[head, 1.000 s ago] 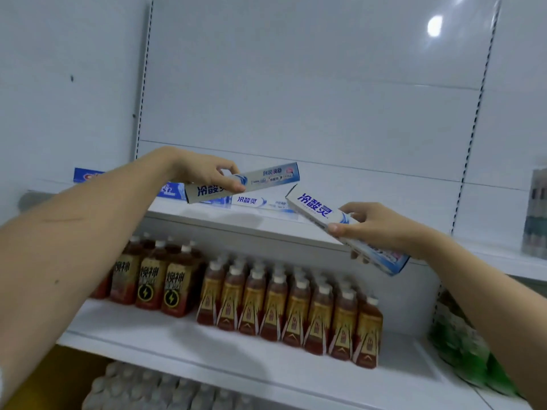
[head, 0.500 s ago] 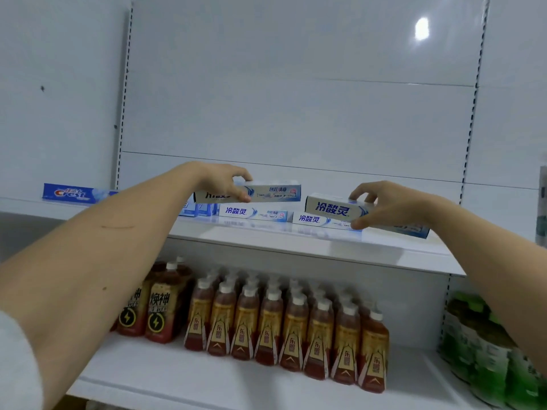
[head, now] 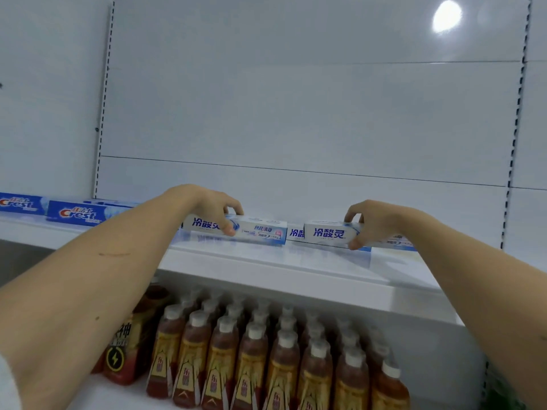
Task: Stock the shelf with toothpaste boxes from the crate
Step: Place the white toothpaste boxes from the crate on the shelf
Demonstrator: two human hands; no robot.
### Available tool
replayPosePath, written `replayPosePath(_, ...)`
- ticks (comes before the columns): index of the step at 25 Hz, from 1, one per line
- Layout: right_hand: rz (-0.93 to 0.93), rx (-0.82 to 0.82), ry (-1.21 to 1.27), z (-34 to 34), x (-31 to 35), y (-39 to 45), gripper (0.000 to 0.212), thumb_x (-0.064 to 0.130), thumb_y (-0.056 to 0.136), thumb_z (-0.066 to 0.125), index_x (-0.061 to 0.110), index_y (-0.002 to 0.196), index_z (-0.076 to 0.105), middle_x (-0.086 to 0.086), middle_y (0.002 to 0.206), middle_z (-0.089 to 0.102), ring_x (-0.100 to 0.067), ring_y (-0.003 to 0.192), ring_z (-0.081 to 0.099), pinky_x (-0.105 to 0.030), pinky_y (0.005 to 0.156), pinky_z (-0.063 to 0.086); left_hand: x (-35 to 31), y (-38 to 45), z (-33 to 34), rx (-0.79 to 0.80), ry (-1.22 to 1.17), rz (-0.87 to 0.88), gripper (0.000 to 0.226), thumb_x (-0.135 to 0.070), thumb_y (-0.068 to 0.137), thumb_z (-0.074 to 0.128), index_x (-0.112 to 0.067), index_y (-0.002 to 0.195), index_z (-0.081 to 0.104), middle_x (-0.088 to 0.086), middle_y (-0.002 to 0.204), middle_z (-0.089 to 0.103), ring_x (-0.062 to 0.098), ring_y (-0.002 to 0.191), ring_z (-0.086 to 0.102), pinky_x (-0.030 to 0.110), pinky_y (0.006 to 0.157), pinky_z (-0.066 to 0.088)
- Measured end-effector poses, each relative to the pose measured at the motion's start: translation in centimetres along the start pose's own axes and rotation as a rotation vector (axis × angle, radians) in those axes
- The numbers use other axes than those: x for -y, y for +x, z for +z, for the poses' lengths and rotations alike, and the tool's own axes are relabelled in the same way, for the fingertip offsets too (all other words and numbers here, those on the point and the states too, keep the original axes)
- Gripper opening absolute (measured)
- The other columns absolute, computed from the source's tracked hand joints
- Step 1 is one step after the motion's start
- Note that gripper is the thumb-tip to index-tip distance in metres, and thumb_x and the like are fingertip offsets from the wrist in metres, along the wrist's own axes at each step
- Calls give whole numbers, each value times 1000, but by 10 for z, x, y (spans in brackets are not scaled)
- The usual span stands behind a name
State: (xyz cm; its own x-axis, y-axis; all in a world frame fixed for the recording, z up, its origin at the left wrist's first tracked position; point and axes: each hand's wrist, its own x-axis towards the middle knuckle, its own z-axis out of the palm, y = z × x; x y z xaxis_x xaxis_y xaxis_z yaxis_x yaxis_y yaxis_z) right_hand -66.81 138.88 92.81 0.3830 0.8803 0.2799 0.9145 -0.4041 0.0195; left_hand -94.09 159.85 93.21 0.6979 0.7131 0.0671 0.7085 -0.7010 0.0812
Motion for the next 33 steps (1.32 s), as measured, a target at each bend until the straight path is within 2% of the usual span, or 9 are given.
replayPosePath(5,-63,86,-47,6,12,32,56,48,72,79,36,121,56,8,110,52,-21,98,61,-39,91,52,-2,20,0,73,137,-54,57,-42,87,70,-38,138,46,-5,134,51,20,110,53,37,101,42)
replayPosePath(8,-64,113,-42,15,17,43,53,47,76,77,35,124,58,8,110,50,-22,105,57,-39,96,49,-2,23,-2,69,113,-56,60,-41,84,73,-39,138,48,-5,133,51,20,108,53,37,100,44)
replayPosePath(10,-61,93,-20,20,17,45,50,45,78,76,32,123,60,7,112,53,-22,104,58,-40,97,48,-3,23,-5,65,87,-48,61,-41,81,76,-40,137,49,-6,131,53,20,108,54,41,104,44)
replayPosePath(13,-63,47,13,18,18,42,44,39,82,73,29,123,60,4,114,55,-21,101,57,-39,97,48,-4,20,-7,48,35,-38,62,-45,81,75,-38,137,49,-5,135,54,22,121,52,42,108,40)
replayPosePath(19,-53,-35,122,0,32,17,32,36,89,63,25,120,63,5,112,52,-19,99,52,-38,99,44,-6,-4,-9,71,-6,-60,60,-60,84,63,-40,139,47,-4,151,39,25,137,41,46,115,33)
replayPosePath(23,-50,-92,337,-8,56,-12,33,33,92,61,21,123,62,-1,121,60,-21,100,56,-34,95,43,-14,-42,-9,7,-92,-2,62,-62,93,48,-36,147,36,-3,158,31,24,143,33,47,118,25)
replayPosePath(27,-86,-166,718,-3,95,-53,44,39,99,49,15,136,53,-2,133,55,-18,108,53,-31,92,40,-22,-90,3,-82,-395,111,67,-65,95,35,-30,153,28,-6,162,22,19,148,22,45,121,14)
replayPosePath(31,-29,-180,1102,15,128,-82,63,59,97,37,20,147,40,1,150,41,-20,133,42,-46,112,35,-26,-134,17,-203,-801,106,71,-70,94,17,-32,153,28,-3,161,24,23,150,16,48,118,12)
replayPosePath(33,11,-208,1266,19,144,-93,66,63,96,33,24,149,36,4,153,39,-21,135,40,-47,113,33,-20,-145,23,-278,-948,99,70,-69,95,13,-33,151,34,1,159,29,24,149,17,49,117,13)
